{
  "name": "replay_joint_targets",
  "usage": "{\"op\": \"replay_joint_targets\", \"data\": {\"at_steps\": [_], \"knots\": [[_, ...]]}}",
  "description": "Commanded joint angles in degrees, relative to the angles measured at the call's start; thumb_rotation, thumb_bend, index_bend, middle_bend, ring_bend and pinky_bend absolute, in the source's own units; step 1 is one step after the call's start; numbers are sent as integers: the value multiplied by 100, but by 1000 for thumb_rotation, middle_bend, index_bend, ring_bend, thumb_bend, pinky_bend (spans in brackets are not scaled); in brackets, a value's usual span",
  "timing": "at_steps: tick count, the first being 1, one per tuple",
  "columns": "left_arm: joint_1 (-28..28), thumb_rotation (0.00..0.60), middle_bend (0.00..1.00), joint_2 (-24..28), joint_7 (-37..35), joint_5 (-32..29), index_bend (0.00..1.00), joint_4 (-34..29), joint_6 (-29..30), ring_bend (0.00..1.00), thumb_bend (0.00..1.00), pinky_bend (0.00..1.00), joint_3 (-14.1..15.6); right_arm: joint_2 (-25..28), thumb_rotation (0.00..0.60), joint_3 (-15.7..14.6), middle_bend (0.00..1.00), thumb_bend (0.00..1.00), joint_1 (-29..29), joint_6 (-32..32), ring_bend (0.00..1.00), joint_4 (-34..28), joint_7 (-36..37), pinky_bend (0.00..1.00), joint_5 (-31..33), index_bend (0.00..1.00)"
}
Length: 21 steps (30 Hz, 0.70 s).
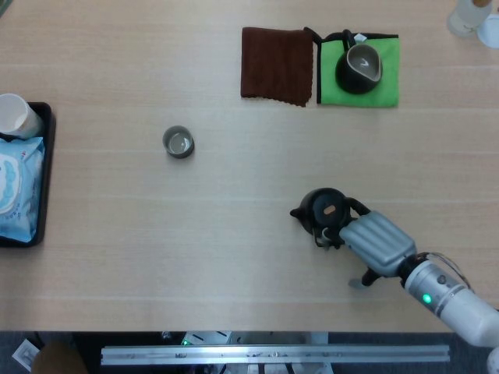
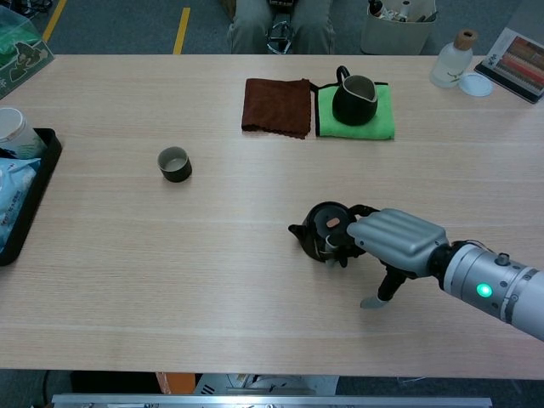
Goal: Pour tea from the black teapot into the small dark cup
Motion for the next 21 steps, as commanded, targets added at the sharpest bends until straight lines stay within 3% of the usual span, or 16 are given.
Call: {"op": "replay_joint_targets", "data": {"at_steps": [1,7,21], "knots": [[-1,600,280,-1,3,2,279,-2,-2,264,406,261,0,-1,600,-25,475,0,16,-25,408,15,-38,0,36,408],[-7,600,281,0,8,4,279,-4,-19,264,405,261,0,-16,600,-33,520,0,11,33,461,9,-90,0,55,473],[0,600,280,15,18,-8,279,-20,-18,264,405,261,-4,-186,600,150,745,0,28,134,769,181,-65,0,211,740]]}}
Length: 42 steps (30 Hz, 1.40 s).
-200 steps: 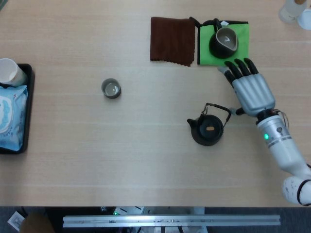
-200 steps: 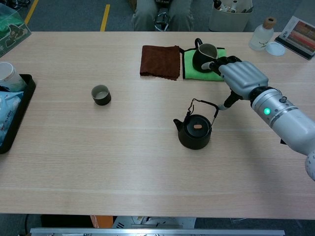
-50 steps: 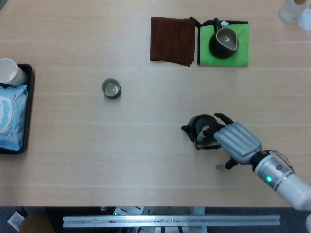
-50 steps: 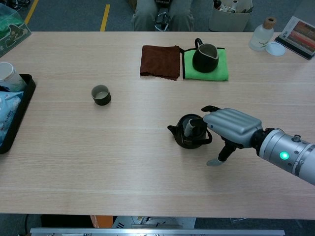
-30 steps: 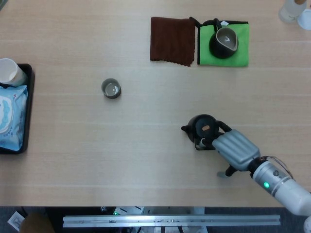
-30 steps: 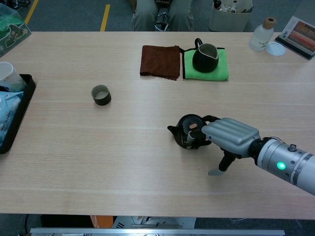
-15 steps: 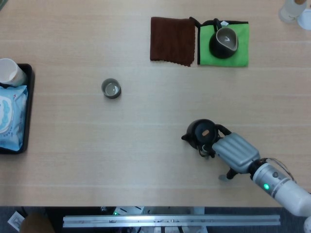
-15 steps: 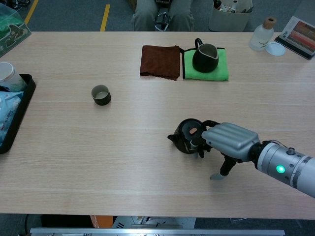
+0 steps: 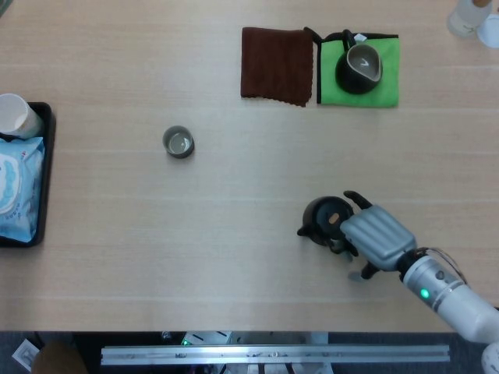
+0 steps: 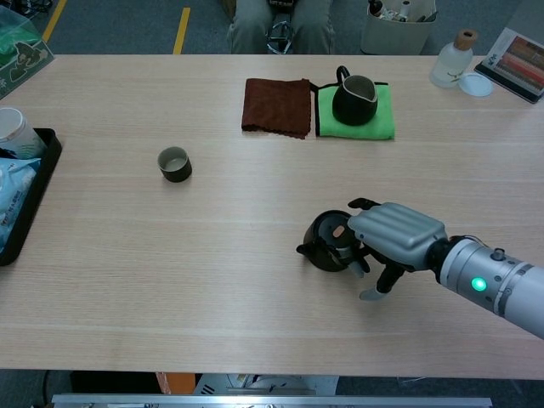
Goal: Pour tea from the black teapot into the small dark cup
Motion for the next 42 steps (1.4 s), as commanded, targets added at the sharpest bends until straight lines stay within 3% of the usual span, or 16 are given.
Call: {"op": "replay_joint_targets", "data": {"at_steps": [1,16,42], "knots": [[-3,600,280,1,3,-3,279,-3,-4,264,405,261,-2,-60,600,70,769,0,26,-17,789,63,50,0,64,766],[-14,600,278,-3,29,-24,280,-15,-16,264,405,261,-22,-284,600,509,951,0,48,98,928,432,515,0,310,991],[-44,600,278,18,204,136,280,-232,-38,264,405,256,21,492,600,1054,963,0,-60,349,938,96,1478,0,183,1000]]}}
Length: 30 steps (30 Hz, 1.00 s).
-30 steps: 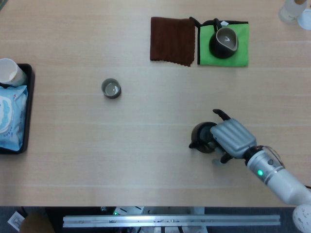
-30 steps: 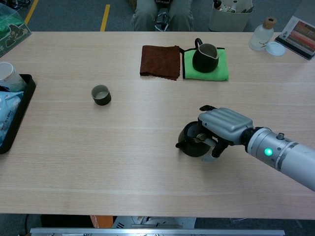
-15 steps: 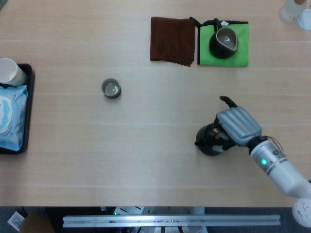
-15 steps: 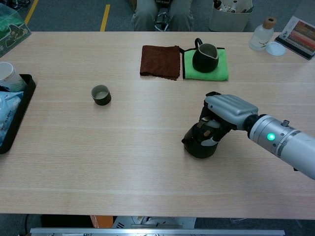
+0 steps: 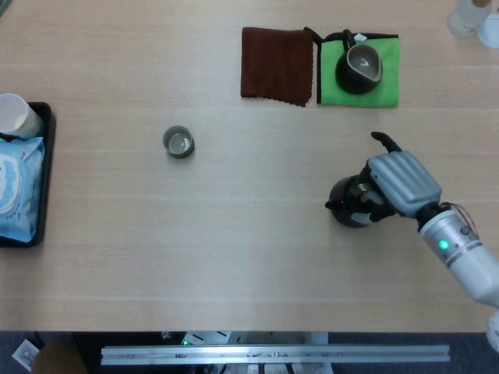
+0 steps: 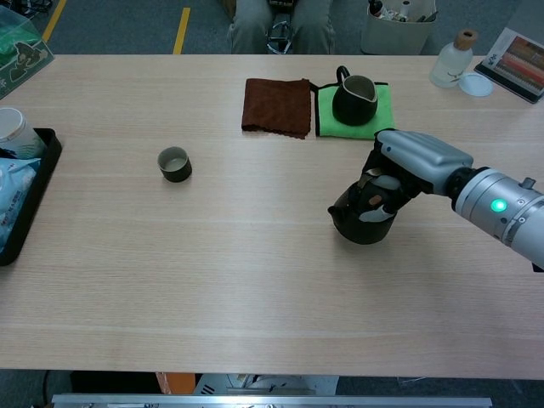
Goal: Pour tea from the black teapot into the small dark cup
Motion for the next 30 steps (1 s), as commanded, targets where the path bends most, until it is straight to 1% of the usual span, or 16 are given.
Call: {"op": "replay_joint_targets", "data": {"at_steps": [1,3,7,10,13,15,18,19,21,23,28,30], "knots": [[0,600,278,-6,15,21,280,-14,5,264,405,256,6,117,600,61,963,0,-26,61,938,-84,110,0,-74,1000],[1,600,278,-11,26,39,280,-27,11,264,406,256,10,199,581,85,963,0,-48,92,938,-127,202,0,-154,1000],[0,600,278,-20,36,67,280,-42,20,264,406,256,14,324,450,92,963,0,-101,162,935,-174,335,0,-324,1000],[-4,600,279,-27,41,87,280,-50,20,264,406,255,15,406,401,95,963,0,-139,184,935,-212,443,0,-388,1000],[-10,600,279,-37,52,97,280,-58,21,264,405,254,11,473,393,77,963,0,-153,209,935,-239,393,0,-409,1000],[-13,600,279,-43,60,105,280,-59,21,264,405,253,10,507,393,55,963,0,-142,237,936,-262,237,0,-401,1000],[-16,600,279,-49,64,117,280,-63,28,264,405,249,6,499,395,74,963,13,-175,325,936,-302,257,0,-463,1000],[-16,600,279,-50,62,120,280,-66,31,264,405,248,5,502,394,74,963,59,-182,348,937,-297,257,0,-505,1000],[-16,600,279,-50,57,130,280,-70,29,264,405,246,11,500,396,73,963,185,-204,413,937,-291,247,0,-577,1000],[-13,600,279,-49,62,149,280,-67,36,265,405,246,17,506,398,67,963,266,-227,440,937,-305,286,0,-636,1000],[-10,600,279,-56,53,143,280,-52,45,264,406,245,11,528,399,53,963,333,-259,495,937,-334,264,0,-731,1000],[-15,600,279,-55,49,144,280,-45,39,264,406,245,11,534,403,60,963,341,-271,533,937,-347,243,0,-771,1000]]}}
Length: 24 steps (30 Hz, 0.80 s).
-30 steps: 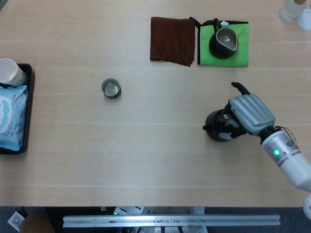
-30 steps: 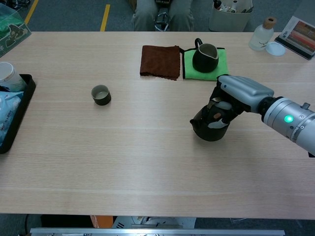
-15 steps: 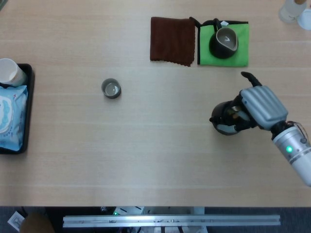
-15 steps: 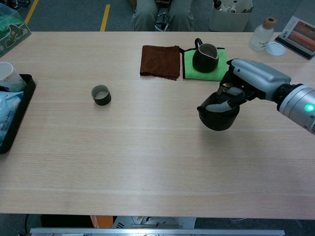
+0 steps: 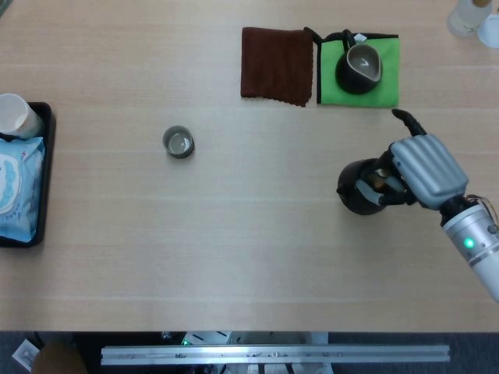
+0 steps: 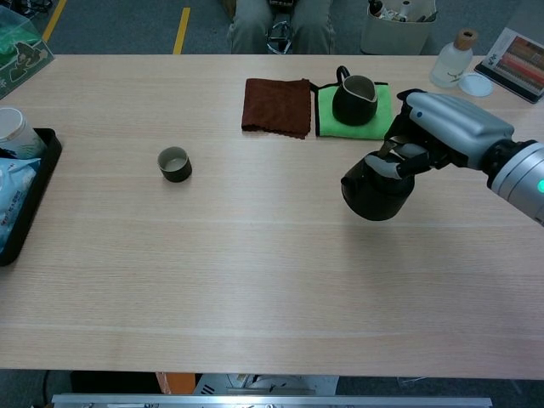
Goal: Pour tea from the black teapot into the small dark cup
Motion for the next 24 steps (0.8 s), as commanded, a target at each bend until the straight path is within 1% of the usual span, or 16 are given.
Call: {"op": "replay_joint_targets", "data": {"at_steps": [1,11,16,24], "knots": [[-6,600,279,0,-7,2,280,4,-7,264,406,245,-1,9,404,3,963,340,-15,46,937,-15,-36,0,-52,1000],[-53,600,279,-32,-33,35,280,54,-55,264,406,244,-10,46,414,-9,963,341,-32,239,937,-2,-420,0,-294,1000],[-61,600,279,-44,-42,63,280,62,-45,264,406,242,-13,69,446,-13,963,344,-69,360,938,7,-520,0,-451,1000],[-118,600,279,-82,-53,72,280,127,-95,264,405,241,-39,122,465,0,963,345,-142,493,938,-16,-629,0,-516,1000]]}}
